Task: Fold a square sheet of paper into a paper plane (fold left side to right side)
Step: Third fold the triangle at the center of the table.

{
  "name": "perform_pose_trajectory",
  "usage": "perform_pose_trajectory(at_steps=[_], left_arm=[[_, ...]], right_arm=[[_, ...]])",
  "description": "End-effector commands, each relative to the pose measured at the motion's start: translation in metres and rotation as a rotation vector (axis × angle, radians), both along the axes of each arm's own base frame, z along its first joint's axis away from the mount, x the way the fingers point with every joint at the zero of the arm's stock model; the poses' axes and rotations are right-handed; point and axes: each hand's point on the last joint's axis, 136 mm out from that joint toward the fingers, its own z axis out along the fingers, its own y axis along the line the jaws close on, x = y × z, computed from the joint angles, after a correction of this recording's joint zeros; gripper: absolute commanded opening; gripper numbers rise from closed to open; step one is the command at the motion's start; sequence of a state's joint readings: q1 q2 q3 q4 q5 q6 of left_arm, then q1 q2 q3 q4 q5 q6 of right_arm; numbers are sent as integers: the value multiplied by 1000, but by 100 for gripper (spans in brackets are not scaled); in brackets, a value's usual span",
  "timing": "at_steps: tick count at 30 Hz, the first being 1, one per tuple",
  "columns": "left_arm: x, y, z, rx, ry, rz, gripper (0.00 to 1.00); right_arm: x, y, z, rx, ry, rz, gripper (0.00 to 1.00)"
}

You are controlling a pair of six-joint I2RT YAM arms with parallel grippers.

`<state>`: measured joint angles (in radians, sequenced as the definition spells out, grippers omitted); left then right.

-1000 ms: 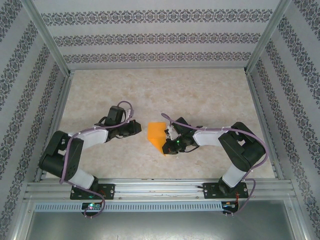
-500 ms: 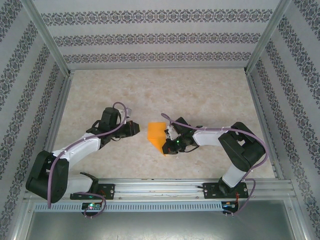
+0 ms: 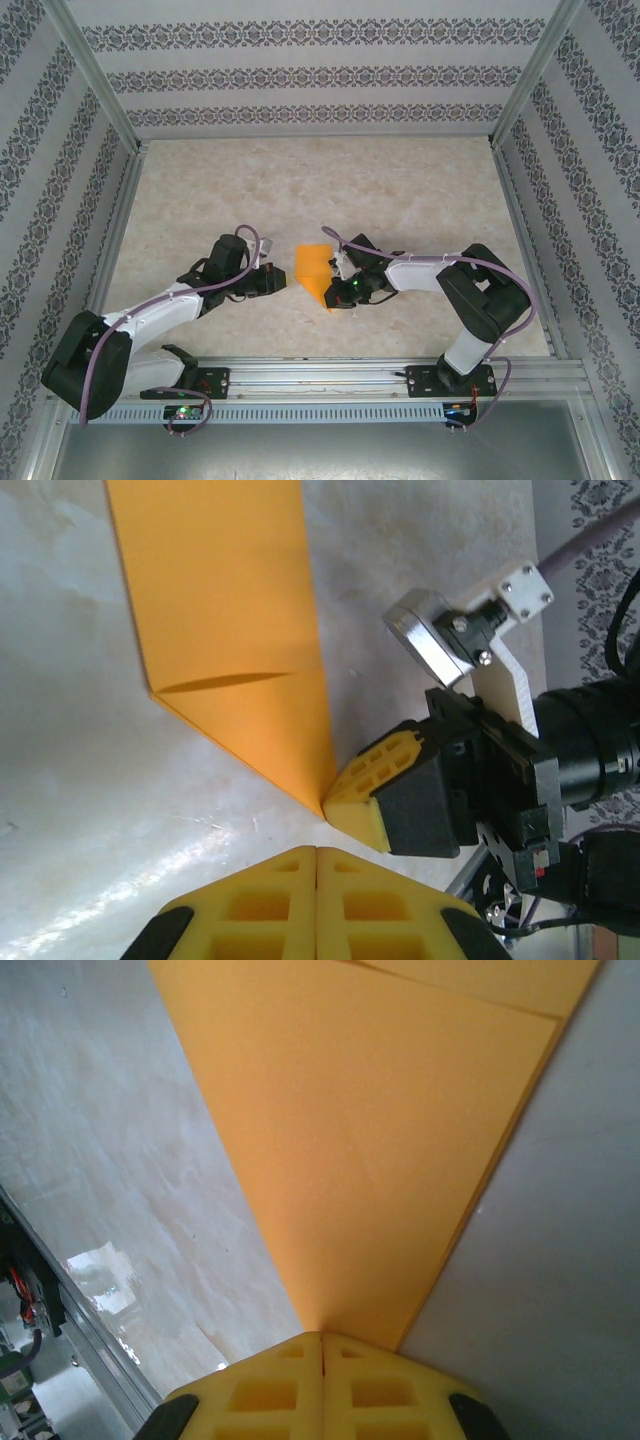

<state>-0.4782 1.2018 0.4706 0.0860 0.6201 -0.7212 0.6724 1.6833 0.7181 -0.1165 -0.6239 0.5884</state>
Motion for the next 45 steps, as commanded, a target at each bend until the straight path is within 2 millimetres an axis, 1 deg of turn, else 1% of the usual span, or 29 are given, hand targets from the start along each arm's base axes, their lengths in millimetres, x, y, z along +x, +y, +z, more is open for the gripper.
perform_pose_trajectory(at_steps=[1, 8, 12, 16, 20, 27, 32, 36, 40, 45], left_arm=[[0, -11, 3, -40, -16, -1, 7], [6, -31, 1, -58, -18, -25, 7], [8, -48, -2, -61, -13, -61, 7], [11, -64, -12, -57, 5, -94, 6], [14, -74, -24, -56, 26, -99, 6], [20, -77, -46, -40, 71, -76, 4], [22, -72, -64, 9, 119, -43, 2], [17, -66, -79, 47, 173, -21, 1], [11, -61, -90, 73, 220, -4, 1], [5, -57, -99, 90, 263, 12, 0]], right_arm=[[-27, -36, -42, -220, 87, -7, 0], [-27, -38, -45, -228, 86, -18, 0], [-27, -38, -46, -232, 87, -18, 0], [-28, -39, -46, -232, 90, -17, 0], [-28, -39, -45, -231, 89, -17, 0], [-29, -38, -45, -226, 89, -12, 0], [-29, -38, -45, -225, 92, -12, 0], [-28, -35, -41, -212, 88, -11, 0], [-20, -24, -29, -162, 75, -8, 0], [-5, -4, 1, -53, 43, -11, 0]])
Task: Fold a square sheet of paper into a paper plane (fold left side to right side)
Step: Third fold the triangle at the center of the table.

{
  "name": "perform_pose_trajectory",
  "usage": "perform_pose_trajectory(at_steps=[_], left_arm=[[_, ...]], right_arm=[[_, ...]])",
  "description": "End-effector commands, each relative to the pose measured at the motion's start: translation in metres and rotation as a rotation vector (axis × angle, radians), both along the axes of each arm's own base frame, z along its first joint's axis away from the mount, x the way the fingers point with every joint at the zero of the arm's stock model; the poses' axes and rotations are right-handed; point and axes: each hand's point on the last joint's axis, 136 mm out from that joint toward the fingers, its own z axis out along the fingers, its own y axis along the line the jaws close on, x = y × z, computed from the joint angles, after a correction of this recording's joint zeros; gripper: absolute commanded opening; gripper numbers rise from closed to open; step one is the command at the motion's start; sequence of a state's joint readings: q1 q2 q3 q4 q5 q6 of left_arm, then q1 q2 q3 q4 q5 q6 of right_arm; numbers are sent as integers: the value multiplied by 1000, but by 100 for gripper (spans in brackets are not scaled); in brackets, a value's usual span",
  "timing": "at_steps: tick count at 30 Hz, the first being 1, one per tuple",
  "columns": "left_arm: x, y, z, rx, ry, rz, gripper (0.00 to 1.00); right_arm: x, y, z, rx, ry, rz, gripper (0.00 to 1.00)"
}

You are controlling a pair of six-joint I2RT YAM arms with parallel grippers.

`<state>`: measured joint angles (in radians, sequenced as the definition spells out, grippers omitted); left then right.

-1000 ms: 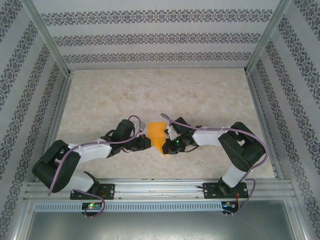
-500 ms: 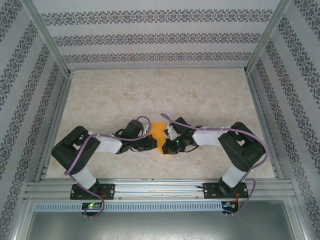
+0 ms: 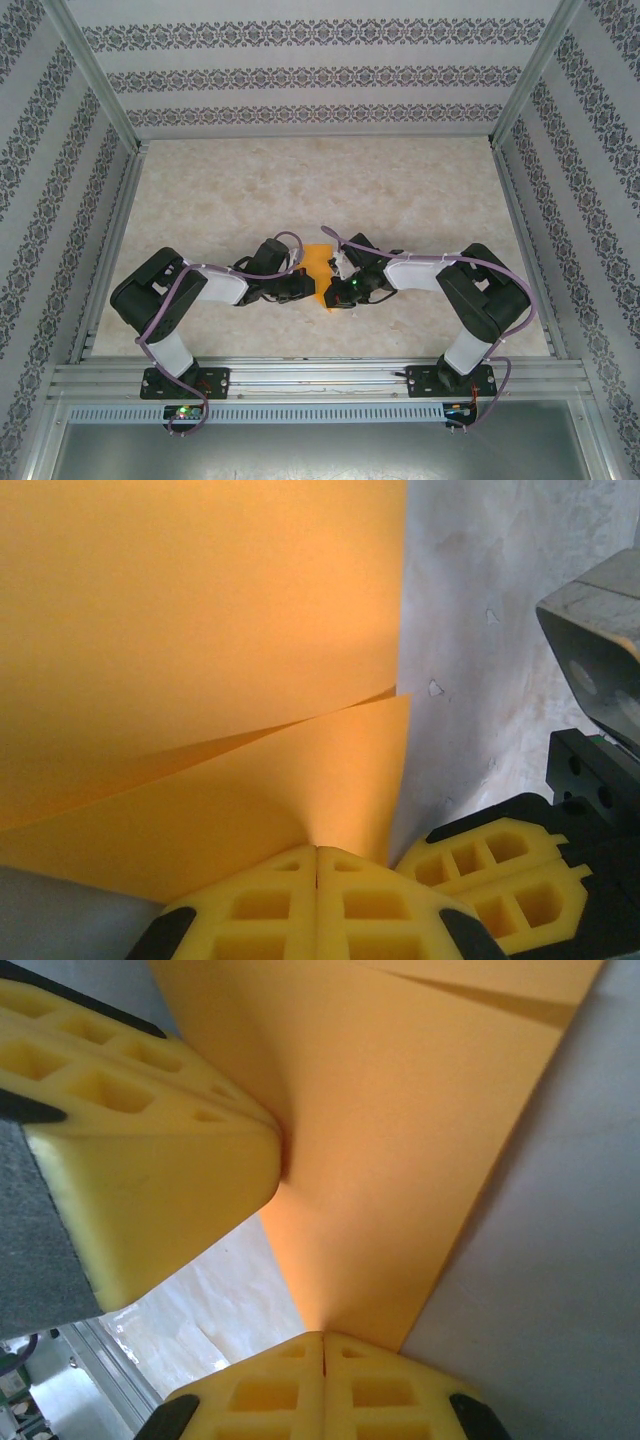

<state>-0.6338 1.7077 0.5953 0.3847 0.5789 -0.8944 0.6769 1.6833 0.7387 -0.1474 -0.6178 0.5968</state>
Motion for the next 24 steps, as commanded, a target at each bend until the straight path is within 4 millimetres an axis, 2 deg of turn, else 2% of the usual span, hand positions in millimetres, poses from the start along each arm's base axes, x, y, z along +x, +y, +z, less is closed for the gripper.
perform_pose_trajectory(at_steps=[1, 5, 9, 15, 24], left_arm=[[-11, 9, -26, 77, 82, 31, 0], [-12, 11, -29, 94, 93, 38, 0], [-12, 12, -30, 99, 97, 38, 0], [-12, 12, -31, 104, 100, 40, 0], [-11, 15, -33, 128, 113, 57, 0]], right_arm=[[-3, -3, 4, -19, 26, -11, 0], [2, 4, 22, 55, 12, -23, 0], [0, 7, 25, 87, 19, -24, 0], [-2, 5, 14, 69, 45, -31, 0], [-17, -5, -5, 15, 87, -29, 0]])
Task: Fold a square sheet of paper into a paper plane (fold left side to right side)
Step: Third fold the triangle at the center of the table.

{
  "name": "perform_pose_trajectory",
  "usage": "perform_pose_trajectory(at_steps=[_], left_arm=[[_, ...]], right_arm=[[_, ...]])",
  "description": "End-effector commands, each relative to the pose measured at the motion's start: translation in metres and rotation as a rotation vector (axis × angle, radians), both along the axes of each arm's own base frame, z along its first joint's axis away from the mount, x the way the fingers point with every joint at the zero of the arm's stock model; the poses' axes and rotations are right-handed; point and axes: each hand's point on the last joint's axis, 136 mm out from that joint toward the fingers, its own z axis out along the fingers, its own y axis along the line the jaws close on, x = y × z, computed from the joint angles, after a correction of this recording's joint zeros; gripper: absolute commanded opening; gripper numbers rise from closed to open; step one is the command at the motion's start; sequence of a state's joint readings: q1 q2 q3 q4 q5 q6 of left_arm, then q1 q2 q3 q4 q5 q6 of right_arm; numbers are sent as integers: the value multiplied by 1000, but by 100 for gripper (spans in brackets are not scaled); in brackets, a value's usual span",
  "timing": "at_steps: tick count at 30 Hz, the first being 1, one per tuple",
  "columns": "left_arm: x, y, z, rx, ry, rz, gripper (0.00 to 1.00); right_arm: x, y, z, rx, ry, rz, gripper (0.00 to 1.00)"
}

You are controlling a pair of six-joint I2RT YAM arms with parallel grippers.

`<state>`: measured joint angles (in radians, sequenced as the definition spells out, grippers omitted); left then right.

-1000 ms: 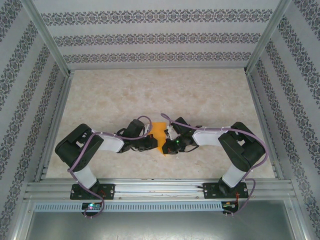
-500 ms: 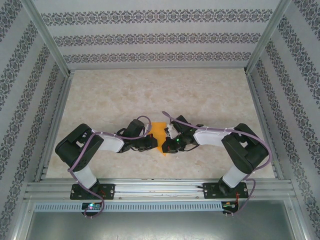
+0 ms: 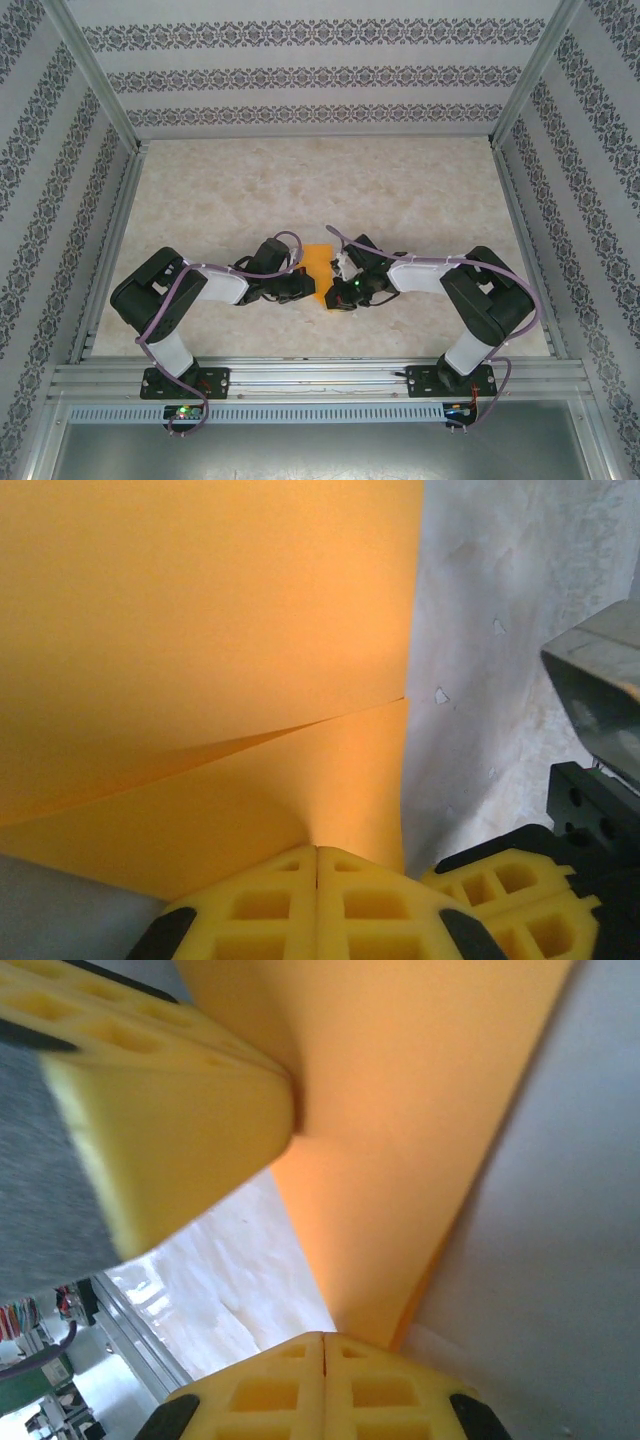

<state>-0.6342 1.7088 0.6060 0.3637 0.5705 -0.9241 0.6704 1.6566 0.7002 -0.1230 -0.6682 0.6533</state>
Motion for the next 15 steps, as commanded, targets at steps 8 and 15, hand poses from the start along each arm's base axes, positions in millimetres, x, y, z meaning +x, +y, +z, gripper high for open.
perform_pose_trajectory(at_steps=[8, 15], left_arm=[[-12, 16, -36, 140, 99, 33, 0], [-12, 16, -35, 144, 101, 33, 0]], right_arm=[[-20, -16, -24, -75, 66, 1, 0], [-32, -17, -19, -55, 96, 17, 0]])
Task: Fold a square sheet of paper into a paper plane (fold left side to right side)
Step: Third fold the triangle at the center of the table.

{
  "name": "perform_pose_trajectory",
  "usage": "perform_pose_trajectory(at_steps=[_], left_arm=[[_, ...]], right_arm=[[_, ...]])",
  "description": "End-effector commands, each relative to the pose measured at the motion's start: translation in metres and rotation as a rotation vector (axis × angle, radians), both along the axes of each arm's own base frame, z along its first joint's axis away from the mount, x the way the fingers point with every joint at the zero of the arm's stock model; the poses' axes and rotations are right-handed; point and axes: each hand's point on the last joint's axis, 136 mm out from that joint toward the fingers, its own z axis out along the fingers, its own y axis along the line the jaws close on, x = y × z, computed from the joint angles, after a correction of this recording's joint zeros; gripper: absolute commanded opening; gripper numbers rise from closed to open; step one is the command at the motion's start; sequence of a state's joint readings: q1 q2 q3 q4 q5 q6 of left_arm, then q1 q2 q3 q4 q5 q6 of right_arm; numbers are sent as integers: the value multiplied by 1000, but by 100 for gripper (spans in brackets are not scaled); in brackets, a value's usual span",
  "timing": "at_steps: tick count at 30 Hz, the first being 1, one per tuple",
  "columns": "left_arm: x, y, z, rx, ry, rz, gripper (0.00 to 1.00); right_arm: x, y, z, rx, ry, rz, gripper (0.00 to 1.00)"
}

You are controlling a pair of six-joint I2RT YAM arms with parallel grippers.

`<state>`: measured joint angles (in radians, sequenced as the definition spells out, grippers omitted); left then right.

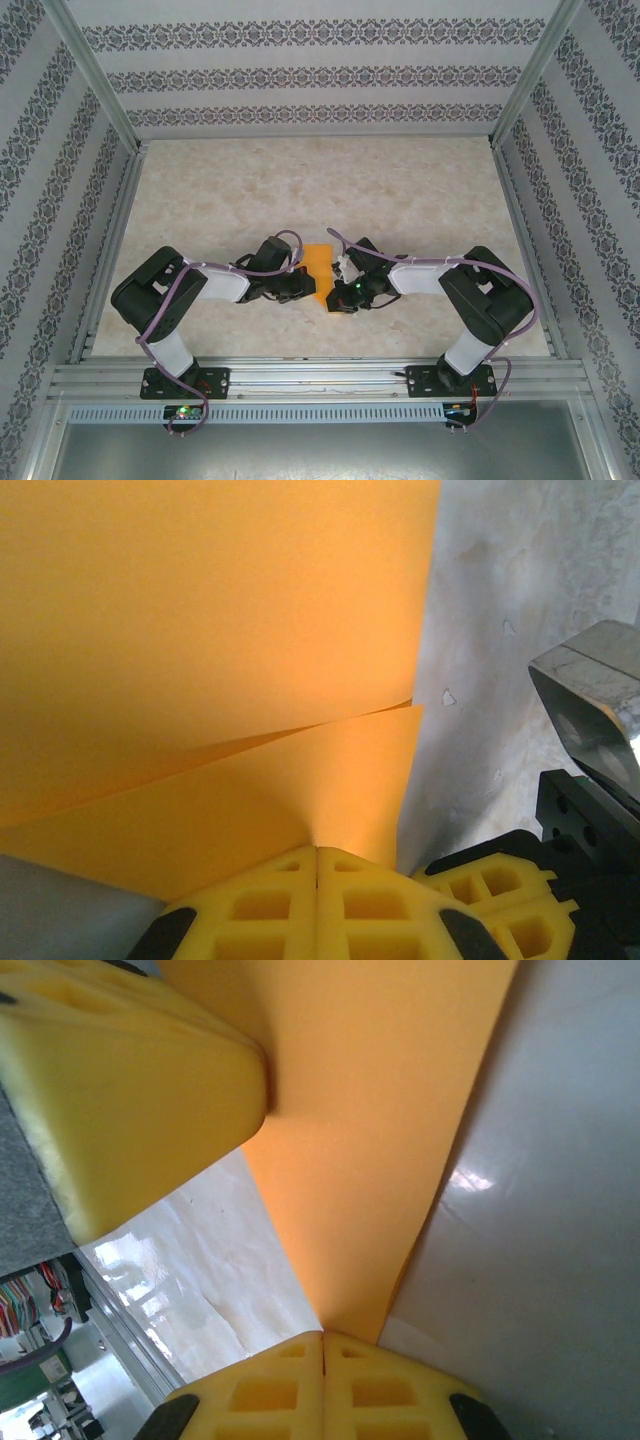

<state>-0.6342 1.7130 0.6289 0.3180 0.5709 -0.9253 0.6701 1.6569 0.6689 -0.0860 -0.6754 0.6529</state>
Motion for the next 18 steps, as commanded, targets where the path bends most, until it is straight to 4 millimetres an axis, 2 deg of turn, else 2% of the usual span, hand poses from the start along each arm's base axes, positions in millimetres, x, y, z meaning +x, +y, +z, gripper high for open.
perform_pose_trajectory(at_steps=[1, 5, 10, 13, 18], left_arm=[[-12, 16, -33, 127, 77, 30, 0], [-12, 15, -33, 125, 77, 28, 0], [-12, 14, -32, 121, 75, 25, 0], [-12, 14, -32, 120, 73, 25, 0], [-13, 14, -32, 109, 74, 29, 0]], right_arm=[[-29, -14, -11, -52, 96, 19, 0], [-26, -6, 13, 12, 61, 22, 0], [-7, 4, 43, 80, -14, 3, 0], [3, 8, 44, 73, -38, -7, 0], [14, 15, 27, 29, -35, -10, 0]])
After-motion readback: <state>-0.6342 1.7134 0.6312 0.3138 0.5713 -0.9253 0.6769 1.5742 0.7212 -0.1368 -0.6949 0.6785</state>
